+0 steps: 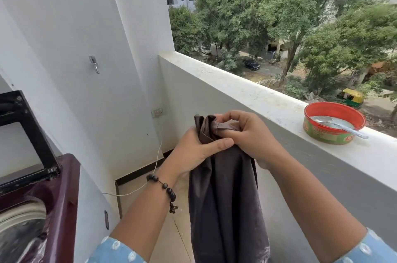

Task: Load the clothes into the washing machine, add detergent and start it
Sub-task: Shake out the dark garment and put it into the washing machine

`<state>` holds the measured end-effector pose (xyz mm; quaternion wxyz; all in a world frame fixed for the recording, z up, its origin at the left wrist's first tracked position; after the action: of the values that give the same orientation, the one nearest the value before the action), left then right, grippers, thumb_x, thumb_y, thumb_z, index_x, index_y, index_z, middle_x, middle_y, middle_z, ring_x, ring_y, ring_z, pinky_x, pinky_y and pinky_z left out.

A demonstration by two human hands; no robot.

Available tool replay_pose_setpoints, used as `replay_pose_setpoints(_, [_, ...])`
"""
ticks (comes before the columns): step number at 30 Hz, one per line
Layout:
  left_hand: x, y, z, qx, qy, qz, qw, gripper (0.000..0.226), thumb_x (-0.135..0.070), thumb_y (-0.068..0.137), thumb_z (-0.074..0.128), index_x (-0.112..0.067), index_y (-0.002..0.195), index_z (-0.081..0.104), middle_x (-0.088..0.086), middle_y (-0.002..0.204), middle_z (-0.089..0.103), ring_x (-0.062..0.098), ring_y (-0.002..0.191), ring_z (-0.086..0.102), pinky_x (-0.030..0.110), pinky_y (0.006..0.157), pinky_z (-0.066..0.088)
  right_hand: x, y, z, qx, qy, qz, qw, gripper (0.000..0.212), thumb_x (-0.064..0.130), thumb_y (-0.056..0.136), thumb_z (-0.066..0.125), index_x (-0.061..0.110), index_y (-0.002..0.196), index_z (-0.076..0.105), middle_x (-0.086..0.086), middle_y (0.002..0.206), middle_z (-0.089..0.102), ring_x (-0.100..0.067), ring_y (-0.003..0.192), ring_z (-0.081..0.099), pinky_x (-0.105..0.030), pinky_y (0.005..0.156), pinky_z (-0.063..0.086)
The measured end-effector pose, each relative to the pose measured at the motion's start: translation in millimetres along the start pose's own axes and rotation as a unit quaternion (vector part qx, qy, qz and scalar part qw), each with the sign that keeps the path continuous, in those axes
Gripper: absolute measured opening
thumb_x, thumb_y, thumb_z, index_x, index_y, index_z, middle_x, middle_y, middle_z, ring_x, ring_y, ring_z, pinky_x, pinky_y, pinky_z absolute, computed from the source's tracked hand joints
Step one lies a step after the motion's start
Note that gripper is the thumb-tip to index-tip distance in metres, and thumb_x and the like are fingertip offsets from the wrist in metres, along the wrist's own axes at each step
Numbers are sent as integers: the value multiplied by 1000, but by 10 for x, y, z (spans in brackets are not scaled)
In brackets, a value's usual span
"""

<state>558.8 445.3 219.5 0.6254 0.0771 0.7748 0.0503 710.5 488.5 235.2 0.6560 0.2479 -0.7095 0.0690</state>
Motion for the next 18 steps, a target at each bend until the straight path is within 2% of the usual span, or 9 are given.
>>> replay_pose_setpoints(3, [-26,8,-122,-20,54,-21,998,31,-44,74,81,-35,103,78,-1,105,77,18,105,71,52,102,51,-117,27,-181,1,-9,44,999,21,24,80,79,16,92,64,-23,71,57,-26,66,52,-39,64,40])
replay_pose_setpoints(5, [-53,13,-164,-69,47,-23,996,10,-35,82,80,-30,90,80,-3,93,77,14,92,71,51,98,53,-193,-3,-234,52,21,75,996,26,26,82,77,11,96,62,-27,79,65,-28,71,61,-34,65,46])
replay_pose_setpoints(6, [-82,19,-182,-95,34,-19,995,6,-30,85,77,-25,86,79,-3,87,75,13,87,70,50,95,53,-247,-28,-241,86,27,92,992,28,28,83,76,8,99,63,-23,85,70,-28,75,66,-32,65,51])
replay_pose_setpoints(8, [-145,33,-228,-139,-8,-4,990,12,-23,89,72,-24,78,79,-5,80,74,10,82,70,43,89,56,-412,-81,-239,149,12,114,982,31,26,84,75,7,107,67,-15,100,74,-28,91,71,-33,78,58])
replay_pose_setpoints(10, [-211,61,-314,-191,-89,13,977,19,-17,93,67,-21,75,75,-8,74,74,7,76,71,31,79,57,-640,-132,-241,198,-31,129,971,28,27,84,76,8,104,70,-13,103,74,-25,97,70,-38,89,55])
replay_pose_setpoints(12, [-260,107,-443,-224,-186,24,956,21,-14,99,59,-16,79,66,-8,67,72,5,65,70,23,65,57,-877,-180,-283,212,-70,161,961,17,27,83,78,12,84,69,-3,80,70,-13,76,64,-31,75,51])
replay_pose_setpoints(14, [-308,136,-593,-256,-262,33,930,21,-16,102,53,-15,82,60,-8,64,71,3,61,69,20,61,57,-1099,-221,-365,210,-96,191,954,22,26,84,76,20,67,64,8,65,58,-6,61,50,-21,61,38])
replay_pose_setpoints(16, [-317,145,-742,-284,-293,43,912,20,-20,103,53,-16,85,59,-9,65,71,3,64,69,20,65,58,-1265,-259,-445,193,-69,202,958,16,25,87,73,19,73,68,5,73,67,-8,67,58,-19,65,43])
replay_pose_setpoints(18, [-287,121,-836,-298,-302,40,905,18,-24,101,56,-16,86,61,-8,68,71,5,69,70,23,69,60,-1346,-262,-510,144,0,176,974,19,24,88,71,6,84,66,-6,82,71,-15,76,64,-25,72,49])
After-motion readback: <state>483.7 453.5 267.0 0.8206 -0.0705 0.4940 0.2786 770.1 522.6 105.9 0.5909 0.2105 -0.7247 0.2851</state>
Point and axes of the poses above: each hand's wrist, its own y-axis towards the middle knuckle, its own z-axis out of the palm, x = y × z, the point moved 1 cm from there along y, towards the middle knuckle
